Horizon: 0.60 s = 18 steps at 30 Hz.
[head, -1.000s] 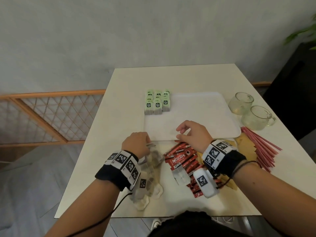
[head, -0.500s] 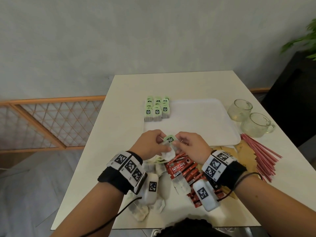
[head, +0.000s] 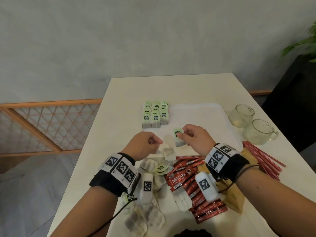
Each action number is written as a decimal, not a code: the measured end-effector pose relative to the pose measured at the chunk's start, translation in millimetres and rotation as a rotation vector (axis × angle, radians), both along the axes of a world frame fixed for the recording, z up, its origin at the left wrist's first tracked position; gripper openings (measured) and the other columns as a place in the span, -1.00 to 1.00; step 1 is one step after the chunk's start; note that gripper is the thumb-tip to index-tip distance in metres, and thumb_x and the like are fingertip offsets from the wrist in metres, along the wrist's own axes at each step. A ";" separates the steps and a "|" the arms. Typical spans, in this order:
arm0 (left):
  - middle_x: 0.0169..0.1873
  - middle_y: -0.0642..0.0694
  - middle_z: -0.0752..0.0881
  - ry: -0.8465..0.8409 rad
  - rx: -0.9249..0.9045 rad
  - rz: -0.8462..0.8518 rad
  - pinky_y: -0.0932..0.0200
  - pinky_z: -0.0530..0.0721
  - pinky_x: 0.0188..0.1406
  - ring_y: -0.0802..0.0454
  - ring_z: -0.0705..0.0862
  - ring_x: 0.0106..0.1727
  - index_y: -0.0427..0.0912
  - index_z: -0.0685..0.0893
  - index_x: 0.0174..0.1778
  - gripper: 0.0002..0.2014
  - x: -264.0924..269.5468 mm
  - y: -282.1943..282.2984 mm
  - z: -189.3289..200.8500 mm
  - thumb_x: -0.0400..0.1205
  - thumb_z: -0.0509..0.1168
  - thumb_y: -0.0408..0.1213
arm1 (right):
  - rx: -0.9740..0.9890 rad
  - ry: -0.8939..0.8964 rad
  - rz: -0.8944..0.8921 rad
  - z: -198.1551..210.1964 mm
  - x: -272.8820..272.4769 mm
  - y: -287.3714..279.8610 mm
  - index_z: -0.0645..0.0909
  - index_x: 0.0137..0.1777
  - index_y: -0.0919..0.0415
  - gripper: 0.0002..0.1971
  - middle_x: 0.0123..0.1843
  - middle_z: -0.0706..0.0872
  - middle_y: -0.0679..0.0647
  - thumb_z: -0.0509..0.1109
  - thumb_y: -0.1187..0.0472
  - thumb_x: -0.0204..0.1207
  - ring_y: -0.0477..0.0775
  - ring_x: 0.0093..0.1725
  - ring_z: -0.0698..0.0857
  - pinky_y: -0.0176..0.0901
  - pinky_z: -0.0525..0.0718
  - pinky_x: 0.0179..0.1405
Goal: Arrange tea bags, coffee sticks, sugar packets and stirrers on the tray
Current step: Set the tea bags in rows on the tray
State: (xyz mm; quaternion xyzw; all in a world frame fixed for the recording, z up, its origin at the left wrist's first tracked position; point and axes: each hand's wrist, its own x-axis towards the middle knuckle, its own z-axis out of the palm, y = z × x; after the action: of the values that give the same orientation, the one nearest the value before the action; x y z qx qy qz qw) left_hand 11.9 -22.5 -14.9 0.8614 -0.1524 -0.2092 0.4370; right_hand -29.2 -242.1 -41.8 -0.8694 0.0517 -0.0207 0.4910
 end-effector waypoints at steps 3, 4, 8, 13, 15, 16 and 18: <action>-0.24 -0.08 0.71 0.038 -0.145 0.093 -0.01 0.78 0.09 0.00 0.71 -0.16 -0.13 0.74 -0.11 -0.82 9.4 3.6 0.2 0.62 0.33 -0.51 | -0.103 0.009 0.019 -1.1 18.8 -0.4 0.63 -0.16 0.18 -0.83 -0.30 0.62 -0.06 0.42 0.09 0.57 -0.06 -0.29 0.57 -0.21 0.54 -0.19; -0.21 -0.10 0.70 0.048 -0.190 0.125 0.07 0.80 0.04 0.00 0.69 -0.14 -0.15 0.74 -0.10 -0.80 12.7 4.2 1.4 0.61 0.31 -0.54 | -0.115 0.025 0.022 -1.3 26.3 -0.2 0.66 -0.13 0.19 -0.84 -0.30 0.62 -0.06 0.42 0.10 0.58 -0.05 -0.28 0.57 -0.19 0.57 -0.16; -0.09 -0.11 0.72 0.016 -0.310 0.308 0.21 0.79 -0.07 0.01 0.73 -0.10 -0.17 0.74 -0.09 -0.76 30.4 5.6 1.0 0.57 0.30 -0.60 | -0.147 0.103 0.022 -6.3 58.7 2.8 0.68 -0.10 0.16 -0.89 -0.26 0.65 -0.04 0.43 0.13 0.58 0.01 -0.24 0.63 -0.21 0.59 -0.17; -0.16 -0.15 0.72 0.014 -0.429 0.399 0.20 0.79 -0.17 0.04 0.73 -0.19 -0.24 0.74 -0.10 -0.79 47.7 0.9 -2.9 0.61 0.25 -0.59 | -0.172 0.179 -0.019 -23.1 93.4 8.1 0.62 -0.14 0.14 -0.88 -0.18 0.74 0.08 0.51 0.15 0.50 0.04 -0.21 0.67 -0.19 0.65 -0.14; -0.19 -0.15 0.71 0.027 -0.446 0.421 0.18 0.79 -0.18 0.03 0.70 -0.20 -0.25 0.74 -0.10 -0.78 54.4 -0.5 -5.8 0.61 0.23 -0.60 | -0.200 0.173 -0.042 -28.0 105.2 8.8 0.59 -0.16 0.11 -0.85 -0.18 0.70 0.04 0.52 0.14 0.49 0.05 -0.19 0.66 -0.16 0.63 -0.12; -0.20 -0.16 0.70 0.037 -0.450 0.429 0.18 0.79 -0.17 0.03 0.70 -0.20 -0.25 0.74 -0.10 -0.77 57.8 -0.9 -7.3 0.61 0.23 -0.60 | -0.214 0.165 -0.056 -29.5 110.7 8.9 0.58 -0.16 0.09 -0.85 -0.19 0.67 0.01 0.52 0.13 0.49 0.05 -0.19 0.65 -0.16 0.62 -0.13; -0.20 -0.18 0.70 0.061 -0.457 0.439 0.15 0.80 -0.16 0.02 0.70 -0.21 -0.26 0.74 -0.10 -0.77 64.3 -2.0 -10.5 0.61 0.21 -0.60 | -0.220 0.143 -0.085 -31.4 121.1 8.4 0.57 -0.18 0.05 -0.85 -0.21 0.65 -0.02 0.51 0.11 0.49 0.04 -0.19 0.64 -0.14 0.61 -0.13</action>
State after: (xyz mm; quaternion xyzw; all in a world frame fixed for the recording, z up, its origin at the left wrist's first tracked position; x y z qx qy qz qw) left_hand 76.2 -24.5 -25.3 0.7467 0.0071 -0.0960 0.6582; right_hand 91.9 -233.8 -73.2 -0.9142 0.1208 0.0151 0.3865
